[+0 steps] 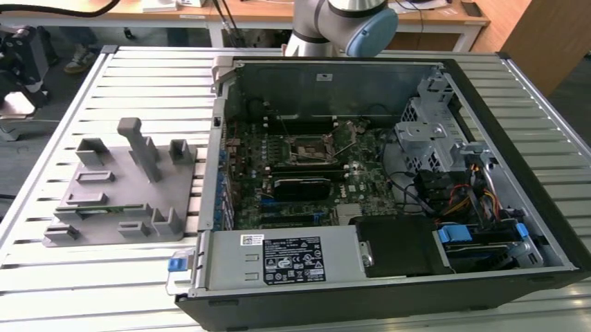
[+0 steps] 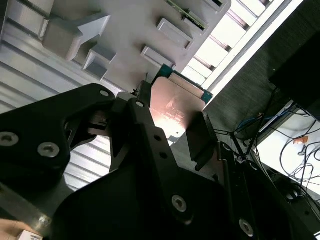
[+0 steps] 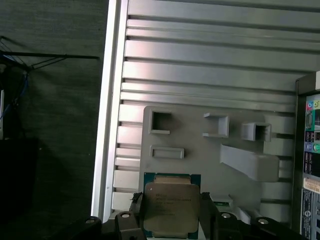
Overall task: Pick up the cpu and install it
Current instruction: 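Pick up the cpu and move it towards the insertion slot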
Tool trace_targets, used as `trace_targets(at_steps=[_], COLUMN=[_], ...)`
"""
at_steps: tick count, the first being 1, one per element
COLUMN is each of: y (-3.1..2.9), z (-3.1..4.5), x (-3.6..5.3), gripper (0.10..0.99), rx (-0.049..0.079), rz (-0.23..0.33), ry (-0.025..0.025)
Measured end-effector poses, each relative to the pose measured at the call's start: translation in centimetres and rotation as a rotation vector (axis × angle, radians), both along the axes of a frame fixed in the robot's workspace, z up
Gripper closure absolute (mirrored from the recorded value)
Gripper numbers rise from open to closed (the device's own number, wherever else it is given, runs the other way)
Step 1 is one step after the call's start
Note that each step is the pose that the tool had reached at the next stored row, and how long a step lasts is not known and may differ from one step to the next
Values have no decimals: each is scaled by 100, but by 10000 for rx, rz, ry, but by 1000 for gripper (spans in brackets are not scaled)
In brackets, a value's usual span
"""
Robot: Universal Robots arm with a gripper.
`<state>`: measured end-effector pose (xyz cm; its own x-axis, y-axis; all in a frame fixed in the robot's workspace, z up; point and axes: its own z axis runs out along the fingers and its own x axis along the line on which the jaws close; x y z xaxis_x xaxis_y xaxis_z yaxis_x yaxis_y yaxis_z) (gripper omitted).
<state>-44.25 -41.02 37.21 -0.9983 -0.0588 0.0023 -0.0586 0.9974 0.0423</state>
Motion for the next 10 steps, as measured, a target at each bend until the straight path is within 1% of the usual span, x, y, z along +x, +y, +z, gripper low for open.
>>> trace_targets(at_steps=[3, 6, 10], y=[1, 3, 3], z=[66, 106, 121], x=[0, 0, 18], gripper=[557, 557, 557], rx=[0, 1, 1], rz=[0, 0, 0], ry=[0, -2, -4])
